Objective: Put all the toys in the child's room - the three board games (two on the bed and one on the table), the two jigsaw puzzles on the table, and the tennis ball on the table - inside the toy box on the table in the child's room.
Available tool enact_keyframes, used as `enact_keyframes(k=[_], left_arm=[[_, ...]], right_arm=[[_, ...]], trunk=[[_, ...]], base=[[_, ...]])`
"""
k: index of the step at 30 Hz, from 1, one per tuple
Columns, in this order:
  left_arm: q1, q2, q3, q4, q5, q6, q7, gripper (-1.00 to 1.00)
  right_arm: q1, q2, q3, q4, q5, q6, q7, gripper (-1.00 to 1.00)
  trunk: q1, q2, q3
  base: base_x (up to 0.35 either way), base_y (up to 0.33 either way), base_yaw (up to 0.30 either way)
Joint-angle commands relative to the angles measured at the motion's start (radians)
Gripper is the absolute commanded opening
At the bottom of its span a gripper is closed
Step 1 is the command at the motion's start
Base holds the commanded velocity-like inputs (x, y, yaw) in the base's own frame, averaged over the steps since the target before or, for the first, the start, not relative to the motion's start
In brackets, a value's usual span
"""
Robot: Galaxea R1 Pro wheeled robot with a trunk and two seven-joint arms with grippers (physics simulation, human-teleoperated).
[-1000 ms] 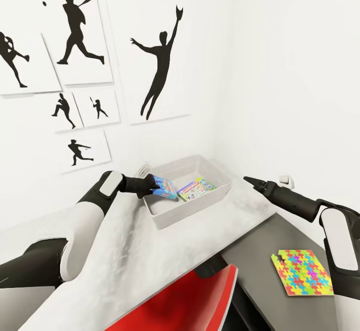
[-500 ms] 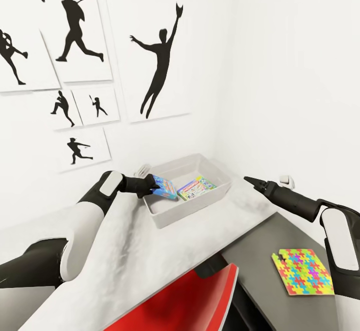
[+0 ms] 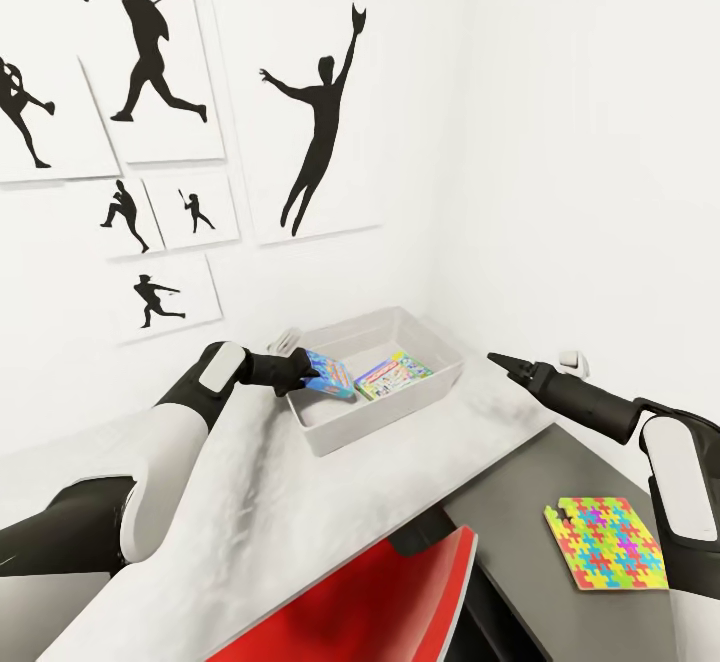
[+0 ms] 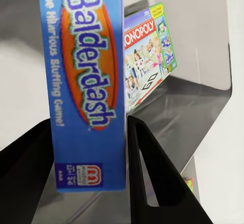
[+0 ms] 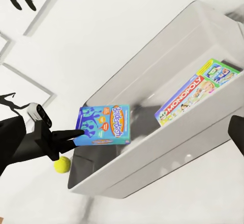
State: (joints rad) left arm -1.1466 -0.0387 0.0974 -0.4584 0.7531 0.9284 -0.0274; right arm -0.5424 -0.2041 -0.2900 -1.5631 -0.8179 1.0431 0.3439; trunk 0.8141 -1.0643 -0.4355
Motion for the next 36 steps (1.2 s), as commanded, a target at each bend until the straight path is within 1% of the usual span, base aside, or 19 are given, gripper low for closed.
enact_keyframes(k=[1, 12, 16, 27, 28, 36], left_arm=[[-0.001, -0.001, 0.008, 0.0, -0.006, 0.006, -0.003, -1.0], [-0.001, -0.001, 0.008, 0.0, -0.006, 0.006, -0.003, -1.0], [-0.001, -0.001, 0.008, 0.0, -0.006, 0.006, -0.003, -1.0], [-0.001, -0.001, 0.008, 0.0, -0.006, 0.006, -0.003, -1.0], [-0.001, -0.001, 0.008, 0.0, -0.006, 0.006, -0.003, 1.0], [-0.001, 0.0, 0.01, 0.0, -0.006, 0.006, -0.003, 1.0]], right_arm=[[-0.001, 0.0, -0.001, 0.0, 0.009, 0.004, 0.01, 1.0], [-0.001, 0.0, -0.001, 0.0, 0.009, 0.004, 0.01, 1.0], [-0.001, -0.001, -0.002, 0.0, 0.009, 0.004, 0.01, 1.0], [-0.001, -0.001, -0.002, 0.0, 0.009, 0.004, 0.01, 1.0], [-0.001, -0.001, -0.002, 0.0, 0.009, 0.004, 0.01, 1.0], [-0.001, -0.001, -0.002, 0.0, 0.009, 0.004, 0.01, 1.0]], trunk=[[0.0, -0.001, -0.001], [0.0, -0.001, -0.001], [0.015, -0.029, -0.014], [0.015, -0.029, -0.014], [0.015, -0.029, -0.014], [0.015, -0.029, -0.014]], base=[[0.0, 0.0, 0.0], [0.0, 0.0, 0.0], [0.0, 0.0, 0.0], [0.0, 0.0, 0.0], [0.0, 0.0, 0.0], [0.0, 0.0, 0.0]])
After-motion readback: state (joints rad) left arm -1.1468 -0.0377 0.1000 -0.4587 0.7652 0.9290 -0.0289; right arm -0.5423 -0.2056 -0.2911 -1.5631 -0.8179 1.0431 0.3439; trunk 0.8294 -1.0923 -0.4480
